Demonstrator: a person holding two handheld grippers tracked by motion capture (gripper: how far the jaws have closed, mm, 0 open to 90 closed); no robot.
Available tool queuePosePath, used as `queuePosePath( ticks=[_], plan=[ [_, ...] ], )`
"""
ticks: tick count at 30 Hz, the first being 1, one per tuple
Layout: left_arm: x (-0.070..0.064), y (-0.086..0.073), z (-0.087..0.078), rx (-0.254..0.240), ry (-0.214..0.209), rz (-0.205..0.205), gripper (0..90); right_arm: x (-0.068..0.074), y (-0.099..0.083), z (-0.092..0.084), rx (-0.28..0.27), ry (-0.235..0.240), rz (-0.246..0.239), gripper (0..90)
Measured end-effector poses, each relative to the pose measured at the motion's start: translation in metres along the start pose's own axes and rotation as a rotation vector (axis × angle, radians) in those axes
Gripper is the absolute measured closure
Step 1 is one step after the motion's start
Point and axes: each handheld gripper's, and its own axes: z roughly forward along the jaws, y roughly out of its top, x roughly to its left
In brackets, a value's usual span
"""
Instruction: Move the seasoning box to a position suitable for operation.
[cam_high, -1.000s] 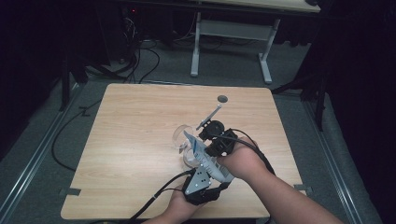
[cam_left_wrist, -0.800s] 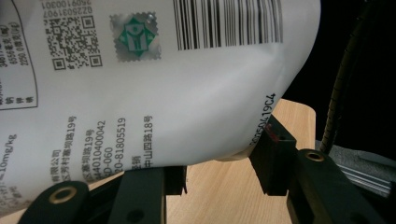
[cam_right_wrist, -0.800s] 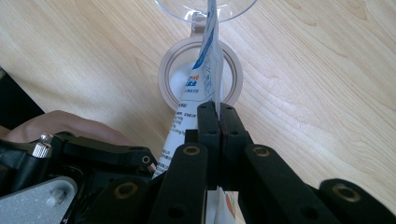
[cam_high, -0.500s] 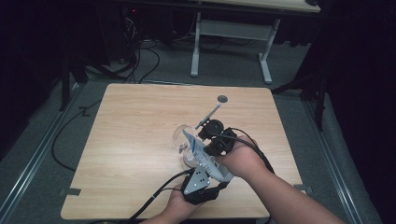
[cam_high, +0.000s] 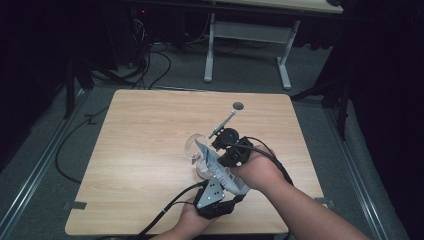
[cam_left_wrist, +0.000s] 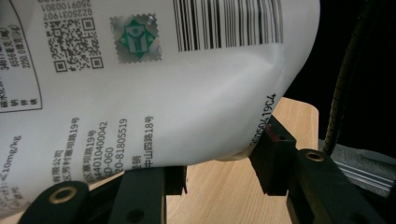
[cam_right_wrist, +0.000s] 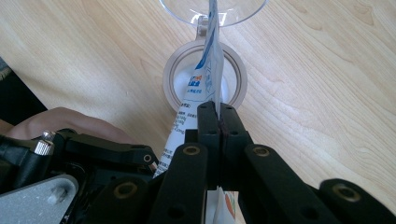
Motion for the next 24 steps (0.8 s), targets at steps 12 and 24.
queuePosePath(
  ticks=[12,24],
  plan=[
    [-0.0004,-0.0001,-0.0002,-0.004,-0.001,-0.003,60.8,0.0005,0.0,-0.0002,-0.001,-0.002,-0.004,90.0],
    [-0.0005,0.0,0.0,-0.007,-0.003,-0.007,60.8,0.0007,0.0003,0.0006,-0.002,-0.006,-0.008,90.0]
  ],
)
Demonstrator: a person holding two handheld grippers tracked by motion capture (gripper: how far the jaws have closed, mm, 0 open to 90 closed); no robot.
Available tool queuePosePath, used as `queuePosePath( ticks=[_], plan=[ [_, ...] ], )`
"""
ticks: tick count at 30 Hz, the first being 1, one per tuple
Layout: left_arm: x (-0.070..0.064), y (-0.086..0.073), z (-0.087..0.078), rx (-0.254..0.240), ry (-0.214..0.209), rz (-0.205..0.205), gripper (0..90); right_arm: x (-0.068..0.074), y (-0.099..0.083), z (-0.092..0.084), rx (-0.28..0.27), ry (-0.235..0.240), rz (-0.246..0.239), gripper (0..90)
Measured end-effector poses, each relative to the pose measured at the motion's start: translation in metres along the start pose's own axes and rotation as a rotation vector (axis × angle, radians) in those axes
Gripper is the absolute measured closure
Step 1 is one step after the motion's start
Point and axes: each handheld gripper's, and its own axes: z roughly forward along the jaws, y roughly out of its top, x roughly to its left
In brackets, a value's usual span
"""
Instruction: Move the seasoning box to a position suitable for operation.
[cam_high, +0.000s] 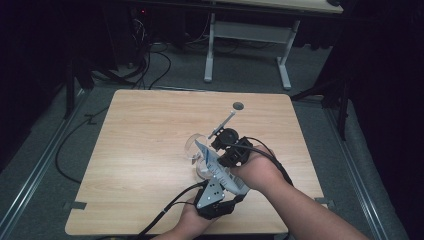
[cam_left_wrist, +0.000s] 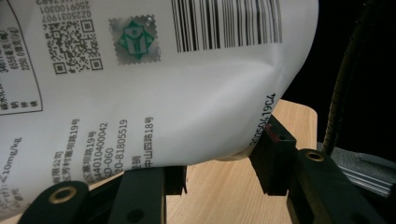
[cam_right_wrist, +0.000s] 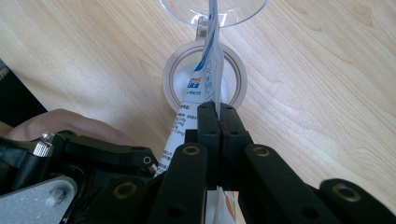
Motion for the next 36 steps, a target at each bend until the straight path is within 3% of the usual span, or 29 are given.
queuePosePath(
  ticks=[36],
  plan=[
    [-0.0012,0.0015,-0.0002,-0.012,-0.004,0.001,60.7,0.0002,-0.0006,-0.0017,-0.004,-0.002,-0.006,90.0]
  ],
)
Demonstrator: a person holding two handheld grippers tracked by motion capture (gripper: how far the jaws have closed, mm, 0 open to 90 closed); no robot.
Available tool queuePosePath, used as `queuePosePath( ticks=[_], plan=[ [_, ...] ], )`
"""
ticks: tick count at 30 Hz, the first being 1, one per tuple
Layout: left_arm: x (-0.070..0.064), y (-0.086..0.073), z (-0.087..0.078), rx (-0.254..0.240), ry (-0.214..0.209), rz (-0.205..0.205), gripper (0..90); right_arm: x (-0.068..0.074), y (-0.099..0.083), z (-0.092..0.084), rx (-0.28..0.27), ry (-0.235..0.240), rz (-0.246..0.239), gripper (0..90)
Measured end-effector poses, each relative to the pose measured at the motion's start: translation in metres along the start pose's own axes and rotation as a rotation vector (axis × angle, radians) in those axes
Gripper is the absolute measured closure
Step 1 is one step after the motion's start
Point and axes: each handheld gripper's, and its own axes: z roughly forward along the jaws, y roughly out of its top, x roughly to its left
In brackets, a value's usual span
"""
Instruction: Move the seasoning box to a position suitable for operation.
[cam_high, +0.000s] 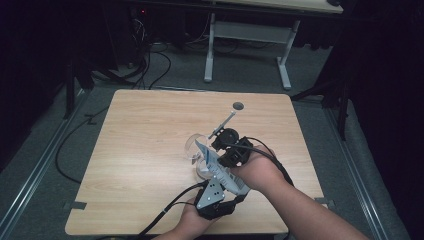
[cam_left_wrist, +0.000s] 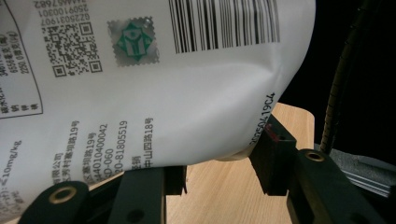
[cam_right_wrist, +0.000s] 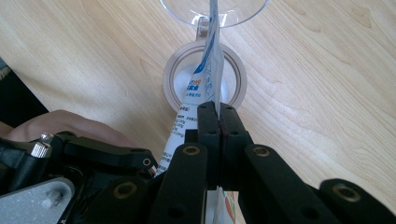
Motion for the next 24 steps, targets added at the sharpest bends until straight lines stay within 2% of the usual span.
queuePosePath(
  ticks=[24],
  plan=[
    [-0.0002,0.0004,0.0,-0.003,0.001,-0.001,60.7,0.0005,0.0005,-0.0002,-0.002,0.0,-0.005,90.0]
  ],
)
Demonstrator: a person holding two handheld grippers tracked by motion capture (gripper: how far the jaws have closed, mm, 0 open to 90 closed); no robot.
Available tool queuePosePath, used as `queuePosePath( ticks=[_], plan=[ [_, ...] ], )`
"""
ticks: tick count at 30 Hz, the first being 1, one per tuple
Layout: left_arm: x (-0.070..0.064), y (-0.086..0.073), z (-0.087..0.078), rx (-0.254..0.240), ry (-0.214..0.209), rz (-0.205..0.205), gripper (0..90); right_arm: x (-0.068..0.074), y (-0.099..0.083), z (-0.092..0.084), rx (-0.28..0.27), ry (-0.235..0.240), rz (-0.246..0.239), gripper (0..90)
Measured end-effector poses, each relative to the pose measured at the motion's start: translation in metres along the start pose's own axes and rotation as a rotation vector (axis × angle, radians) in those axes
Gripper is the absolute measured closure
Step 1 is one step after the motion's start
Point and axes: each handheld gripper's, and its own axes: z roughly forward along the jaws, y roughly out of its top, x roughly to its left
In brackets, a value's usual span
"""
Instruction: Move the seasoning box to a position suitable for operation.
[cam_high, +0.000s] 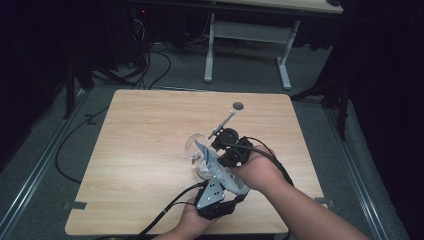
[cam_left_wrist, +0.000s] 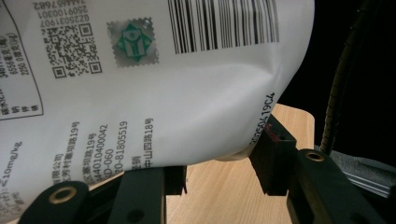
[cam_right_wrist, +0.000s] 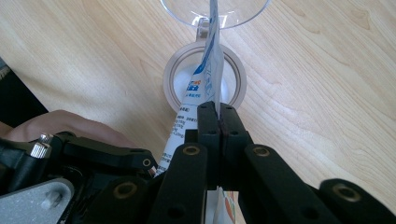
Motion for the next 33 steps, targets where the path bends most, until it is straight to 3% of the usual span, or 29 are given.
queuePosePath(
  ticks=[33],
  plan=[
    [0.0006,0.0021,-0.0008,-0.006,0.001,-0.001,60.6,0.0004,0.0021,-0.0008,0.0,-0.006,-0.006,90.0]
  ],
)
